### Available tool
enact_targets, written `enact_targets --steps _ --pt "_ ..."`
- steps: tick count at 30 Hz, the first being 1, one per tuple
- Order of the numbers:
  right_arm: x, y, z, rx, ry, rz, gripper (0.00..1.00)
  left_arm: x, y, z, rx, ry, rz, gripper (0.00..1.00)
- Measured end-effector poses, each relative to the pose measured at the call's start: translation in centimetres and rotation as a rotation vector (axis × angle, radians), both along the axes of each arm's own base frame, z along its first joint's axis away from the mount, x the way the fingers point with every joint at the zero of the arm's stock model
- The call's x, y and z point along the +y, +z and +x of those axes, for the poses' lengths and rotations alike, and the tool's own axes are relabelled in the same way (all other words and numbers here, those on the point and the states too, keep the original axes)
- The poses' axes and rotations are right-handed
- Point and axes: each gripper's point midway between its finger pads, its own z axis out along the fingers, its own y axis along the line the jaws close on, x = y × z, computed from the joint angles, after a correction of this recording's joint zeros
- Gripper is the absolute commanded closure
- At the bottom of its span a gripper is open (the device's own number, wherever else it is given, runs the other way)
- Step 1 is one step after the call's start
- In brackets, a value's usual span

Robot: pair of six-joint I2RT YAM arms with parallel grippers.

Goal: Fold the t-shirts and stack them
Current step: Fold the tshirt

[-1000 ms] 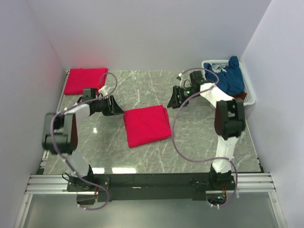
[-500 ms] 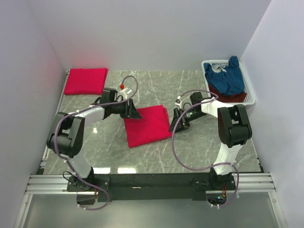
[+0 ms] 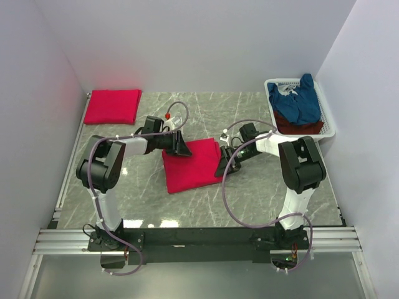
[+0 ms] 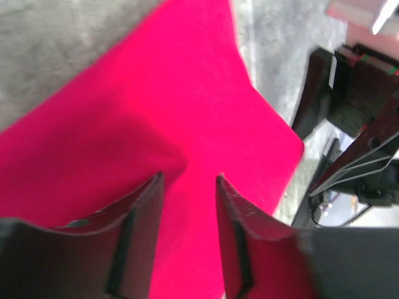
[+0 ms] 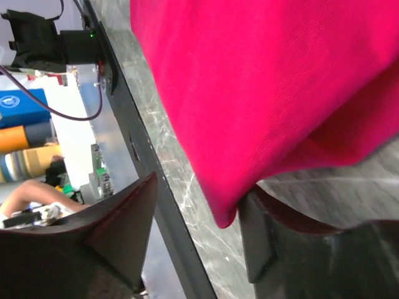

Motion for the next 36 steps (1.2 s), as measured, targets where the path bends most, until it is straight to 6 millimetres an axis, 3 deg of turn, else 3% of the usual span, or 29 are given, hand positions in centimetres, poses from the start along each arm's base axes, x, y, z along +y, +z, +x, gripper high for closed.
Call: enact_targets --steps 4,7,12,15,16,17,18,19,21,24,27,30,32,34,36 --pt "0.0 -0.6 -0.6 0.023 0.017 -0.007 0.68 0.4 -0.9 0.8 0.000 0.039 0.037 0.74" --pt "-0.3 -1.0 -1.6 0.045 0.037 -0.023 0.87 1.0 -1.9 1.2 0.012 0.072 0.070 0.81" --pt "-0.6 -3.5 -3.1 0.117 0.059 -0.097 1.00 1.6 -3.3 1.5 0.047 0.096 0.099 0.84" --pt "-0.5 -4.9 -3.5 0.205 0.054 -0.126 1.00 1.6 -3.2 1.9 0.048 0.100 0.105 0.85" --pt "-0.4 -4.9 -3.5 0.226 0.050 -0.128 0.99 1.7 -3.2 2.0 0.047 0.101 0.107 0.80" --pt "-0.5 -4.8 -3.5 0.233 0.049 -0.135 0.89 1.8 -3.1 2.2 0.046 0.101 0.109 0.75" --pt "-0.5 -4.8 -3.5 0.235 0.049 -0.140 0.70 2.0 -3.0 2.3 0.047 0.101 0.103 0.70" --pt "-0.6 -4.7 -3.5 0.233 0.049 -0.146 0.62 2.1 -2.9 2.3 0.050 0.097 0.094 0.63" --pt "-0.7 -3.9 -3.8 0.231 0.055 -0.144 0.50 2.7 -2.2 2.4 0.047 0.090 0.064 0.59" --pt "-1.0 -2.1 -3.9 0.169 0.072 -0.147 0.48 3.7 0.3 2.0 0.016 0.072 0.014 0.56" --pt "-0.9 0.9 -3.5 0.072 0.074 -0.116 0.48 4.4 4.7 0.6 -0.067 0.036 -0.030 0.55" --pt "-0.2 3.9 -2.1 -0.033 0.060 -0.066 0.51 4.3 9.7 -1.8 -0.190 -0.030 -0.074 0.57" --pt "0.6 5.3 -1.3 -0.078 0.050 -0.025 0.54 4.2 11.4 -3.8 -0.242 -0.075 -0.100 0.57" --pt "1.6 5.8 -1.2 -0.089 0.061 0.003 0.58 4.2 10.6 -6.1 -0.217 -0.110 -0.119 0.56" --pt "3.1 5.6 -2.0 -0.071 0.096 0.019 0.59 4.2 8.1 -8.4 -0.126 -0.127 -0.126 0.54"
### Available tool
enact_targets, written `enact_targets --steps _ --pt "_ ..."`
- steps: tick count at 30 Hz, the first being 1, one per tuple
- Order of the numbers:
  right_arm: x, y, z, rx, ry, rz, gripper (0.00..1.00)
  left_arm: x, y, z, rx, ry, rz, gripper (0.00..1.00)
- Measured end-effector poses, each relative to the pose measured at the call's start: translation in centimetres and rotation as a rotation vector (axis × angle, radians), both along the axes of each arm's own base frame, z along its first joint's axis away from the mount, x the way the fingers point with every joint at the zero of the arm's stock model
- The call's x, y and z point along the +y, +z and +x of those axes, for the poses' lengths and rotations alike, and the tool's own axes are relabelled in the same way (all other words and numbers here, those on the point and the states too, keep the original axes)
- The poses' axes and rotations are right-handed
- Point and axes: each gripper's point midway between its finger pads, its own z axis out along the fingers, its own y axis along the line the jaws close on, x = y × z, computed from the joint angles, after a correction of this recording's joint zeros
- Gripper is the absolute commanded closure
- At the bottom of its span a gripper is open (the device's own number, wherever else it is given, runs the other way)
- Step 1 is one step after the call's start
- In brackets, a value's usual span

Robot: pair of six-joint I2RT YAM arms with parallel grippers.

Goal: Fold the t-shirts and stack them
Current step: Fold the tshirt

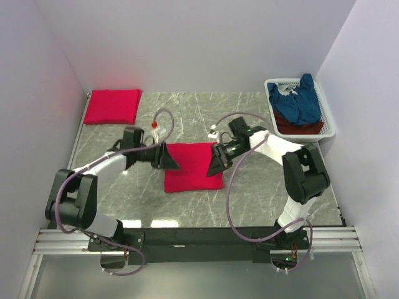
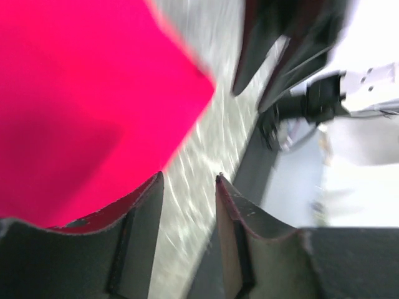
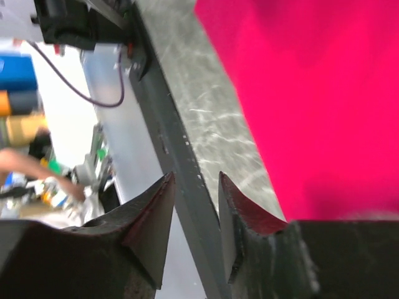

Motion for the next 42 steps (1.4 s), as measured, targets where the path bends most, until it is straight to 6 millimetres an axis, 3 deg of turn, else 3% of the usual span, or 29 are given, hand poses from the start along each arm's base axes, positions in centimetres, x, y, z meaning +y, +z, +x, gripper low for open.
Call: enact_targets --steps 3,5,9,11,16,20,22,25,29,32,35,38,42 --pt "2.3 -1.4 -1.8 0.048 0.076 0.001 0.60 0.0 -4.6 -3.5 0.191 -0.017 0.034 0.53" --pt "3.2 -2.9 -2.8 0.098 0.112 -0.008 0.61 -0.2 -6.5 -4.5 0.282 -0.027 0.056 0.54" --pt "2.7 -7.7 -2.9 0.257 0.080 -0.077 0.59 0.6 -10.4 -3.7 0.418 0.013 0.126 0.61" --pt "2.0 -8.9 -2.5 0.339 0.039 -0.084 0.59 1.4 -11.6 -3.1 0.512 0.035 0.118 0.61" --pt "0.9 -8.7 -1.0 0.369 -0.024 -0.050 0.58 3.1 -11.5 -1.8 0.612 0.078 0.046 0.59" --pt "0.0 -7.8 -0.8 0.314 -0.048 -0.071 0.55 3.9 -11.1 -1.6 0.557 0.084 0.055 0.55" --pt "-0.4 -6.1 -0.3 0.248 -0.063 -0.069 0.55 4.2 -10.0 -1.5 0.471 0.074 0.075 0.53" --pt "-0.7 -2.2 2.1 0.106 -0.114 -0.019 0.53 4.7 -7.4 -0.3 0.292 0.094 0.099 0.51" --pt "-1.3 0.2 7.1 -0.038 -0.207 -0.008 0.53 5.3 -4.8 3.2 0.100 0.180 0.139 0.54" --pt "-1.7 -0.7 10.6 -0.076 -0.276 -0.044 0.54 5.6 -4.5 6.5 0.057 0.248 0.166 0.58" --pt "-1.9 -3.2 12.4 -0.052 -0.323 -0.101 0.55 6.0 -5.7 8.6 0.070 0.298 0.194 0.59" --pt "-2.4 -5.9 13.0 -0.009 -0.364 -0.165 0.55 6.3 -7.6 9.3 0.119 0.325 0.227 0.60" --pt "-2.9 -7.0 13.2 0.012 -0.396 -0.206 0.55 6.5 -9.3 9.7 0.155 0.333 0.251 0.60"
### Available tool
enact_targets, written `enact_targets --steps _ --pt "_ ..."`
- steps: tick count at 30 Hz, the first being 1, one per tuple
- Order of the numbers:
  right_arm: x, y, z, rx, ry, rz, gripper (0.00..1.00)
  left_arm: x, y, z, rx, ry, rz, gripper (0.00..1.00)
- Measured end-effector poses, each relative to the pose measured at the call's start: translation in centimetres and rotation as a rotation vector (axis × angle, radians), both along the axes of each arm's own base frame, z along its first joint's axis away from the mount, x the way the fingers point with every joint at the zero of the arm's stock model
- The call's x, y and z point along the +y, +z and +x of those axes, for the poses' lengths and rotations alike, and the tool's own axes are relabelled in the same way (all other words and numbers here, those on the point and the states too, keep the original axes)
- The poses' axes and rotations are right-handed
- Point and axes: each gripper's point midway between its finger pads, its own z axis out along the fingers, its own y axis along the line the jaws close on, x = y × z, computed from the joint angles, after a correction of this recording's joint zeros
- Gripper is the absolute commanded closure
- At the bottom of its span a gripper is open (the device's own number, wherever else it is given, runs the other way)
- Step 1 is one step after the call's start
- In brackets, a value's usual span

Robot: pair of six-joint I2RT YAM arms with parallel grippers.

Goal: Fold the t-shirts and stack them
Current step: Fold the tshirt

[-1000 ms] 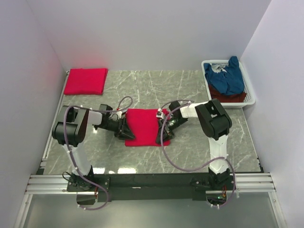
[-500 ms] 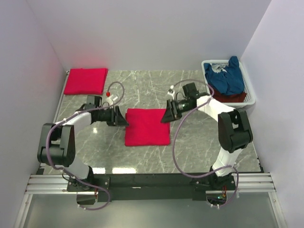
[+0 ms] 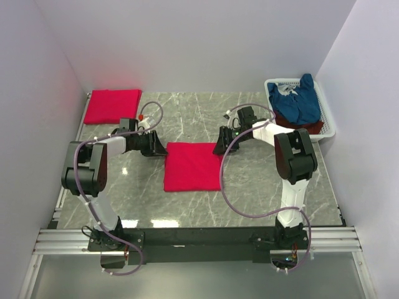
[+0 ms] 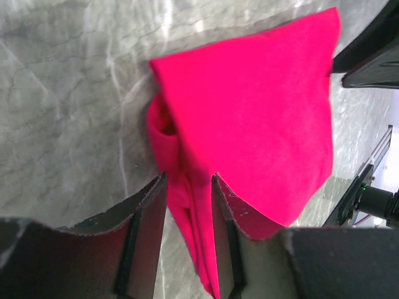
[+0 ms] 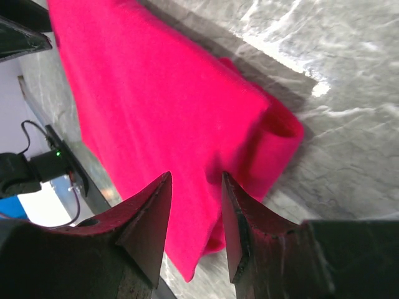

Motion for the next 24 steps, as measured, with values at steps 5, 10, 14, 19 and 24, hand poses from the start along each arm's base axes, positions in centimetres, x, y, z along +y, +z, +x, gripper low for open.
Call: enact_targets --steps 5,10,14,19,24 --pt "-0.3 -0.3 0.3 -0.005 -0.015 -0.021 0.55 -0.2 -0.6 -0.1 0.018 0.001 0.001 0.63" --pt "-0.5 -0.4 0.4 -0.007 -0.023 -0.029 0.55 -0.8 -0.4 0.0 0.011 -0.006 0.000 0.64" --pt "-1.1 -0.5 0.7 -0.012 -0.033 -0.037 0.54 -0.9 -0.4 0.2 0.009 0.002 0.010 0.66" --pt "-1.7 -0.6 1.1 -0.019 -0.046 -0.049 0.53 -0.9 0.2 1.1 -0.015 0.010 0.015 0.66" --pt "-1.7 -0.6 1.3 -0.021 -0.047 -0.048 0.52 -1.4 0.3 1.2 -0.027 0.002 0.025 0.67"
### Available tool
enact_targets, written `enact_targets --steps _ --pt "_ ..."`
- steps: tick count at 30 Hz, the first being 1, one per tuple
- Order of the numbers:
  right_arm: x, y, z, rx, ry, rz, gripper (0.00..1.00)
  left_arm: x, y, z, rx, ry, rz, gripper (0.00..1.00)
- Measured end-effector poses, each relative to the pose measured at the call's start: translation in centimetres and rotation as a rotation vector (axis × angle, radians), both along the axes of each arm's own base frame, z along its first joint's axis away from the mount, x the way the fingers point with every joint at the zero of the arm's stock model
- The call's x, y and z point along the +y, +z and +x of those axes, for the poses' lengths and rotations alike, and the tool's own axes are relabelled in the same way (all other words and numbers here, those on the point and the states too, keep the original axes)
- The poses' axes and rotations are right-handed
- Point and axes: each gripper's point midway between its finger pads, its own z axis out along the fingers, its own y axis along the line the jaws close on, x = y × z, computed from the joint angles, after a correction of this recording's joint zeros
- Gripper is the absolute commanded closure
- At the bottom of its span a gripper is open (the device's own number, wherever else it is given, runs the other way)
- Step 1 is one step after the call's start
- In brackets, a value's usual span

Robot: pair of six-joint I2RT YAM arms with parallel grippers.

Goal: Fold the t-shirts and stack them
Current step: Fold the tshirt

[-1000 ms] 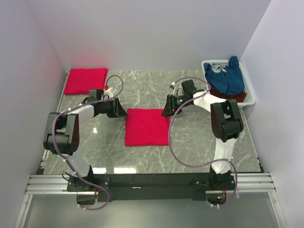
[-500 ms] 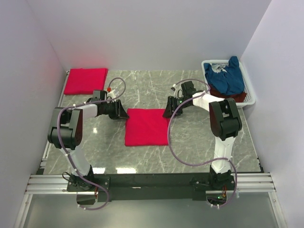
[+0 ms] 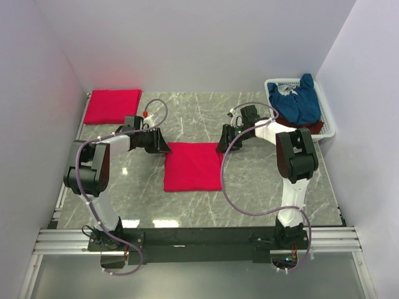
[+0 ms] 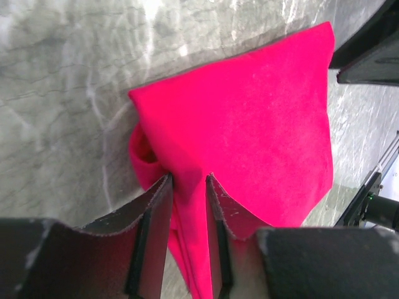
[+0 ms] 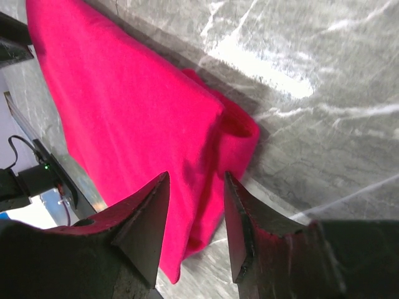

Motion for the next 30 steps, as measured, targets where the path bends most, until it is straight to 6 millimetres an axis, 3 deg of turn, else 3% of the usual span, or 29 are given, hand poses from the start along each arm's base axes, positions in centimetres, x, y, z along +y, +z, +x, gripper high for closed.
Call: enact_targets --steps 8,11,12,14,15,16,19,30 --pt "0.3 -0.4 0.4 0.017 0.000 0.014 0.58 -0.6 -0.8 0.0 0.016 -0.014 0.005 0.74" --pt "0.4 -0.7 0.2 0.030 0.002 0.021 0.69 -0.6 -1.3 0.0 0.030 -0.010 0.012 0.81" --pt "0.5 -0.7 0.2 0.033 0.002 0.022 0.78 -0.5 -1.4 0.0 0.031 -0.010 0.014 0.83" --pt "0.5 -0.7 0.2 0.037 0.001 0.024 0.86 -0.5 -1.4 0.0 0.032 -0.009 0.015 0.88" --pt "0.5 -0.7 0.2 0.037 0.001 0.025 0.97 -0.5 -1.4 0.1 0.030 -0.008 0.016 0.89" --pt "0.5 -0.7 0.2 0.035 0.002 0.025 1.00 -0.5 -1.4 0.1 0.030 -0.007 0.017 0.92" --pt "0.4 -0.7 0.3 0.038 -0.004 0.024 1.00 -0.2 -1.5 0.0 0.033 -0.005 0.019 0.99" --pt "-0.7 1.3 1.2 -0.030 -0.037 0.018 1.00 1.8 -1.4 -0.1 0.030 0.001 0.039 0.99"
